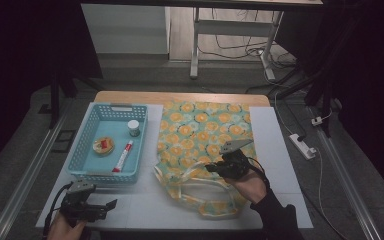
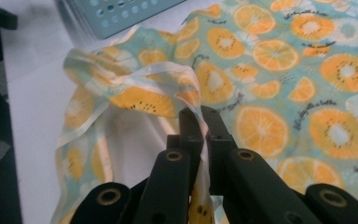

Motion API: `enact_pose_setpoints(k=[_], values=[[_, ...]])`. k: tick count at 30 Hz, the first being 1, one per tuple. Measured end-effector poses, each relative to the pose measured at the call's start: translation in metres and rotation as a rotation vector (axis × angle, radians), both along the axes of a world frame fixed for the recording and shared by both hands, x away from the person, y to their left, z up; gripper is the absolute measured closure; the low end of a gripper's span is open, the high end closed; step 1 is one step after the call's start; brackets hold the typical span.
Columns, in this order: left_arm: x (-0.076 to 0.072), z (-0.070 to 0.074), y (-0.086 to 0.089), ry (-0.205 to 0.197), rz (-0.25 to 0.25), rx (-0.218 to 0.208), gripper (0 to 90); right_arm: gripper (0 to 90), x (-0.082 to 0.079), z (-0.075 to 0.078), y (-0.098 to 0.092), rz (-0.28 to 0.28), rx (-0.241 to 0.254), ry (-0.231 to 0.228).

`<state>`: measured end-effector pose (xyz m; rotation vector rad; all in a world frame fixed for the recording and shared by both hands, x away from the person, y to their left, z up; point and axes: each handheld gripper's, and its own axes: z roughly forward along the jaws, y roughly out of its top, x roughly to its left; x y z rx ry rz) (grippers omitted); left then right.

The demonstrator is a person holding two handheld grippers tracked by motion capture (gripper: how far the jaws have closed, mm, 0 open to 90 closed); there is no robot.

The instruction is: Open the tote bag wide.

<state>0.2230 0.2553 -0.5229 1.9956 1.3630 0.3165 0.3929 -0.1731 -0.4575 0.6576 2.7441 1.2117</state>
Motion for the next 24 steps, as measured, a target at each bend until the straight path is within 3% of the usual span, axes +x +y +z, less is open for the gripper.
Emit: enact_pose_setpoints(k=[24], values=[[0.000,0.000,0.001,0.002,0.000,-0.006,4.9,88.9,0.066,0.013,0.021,-0.080,0.014,-0.032]])
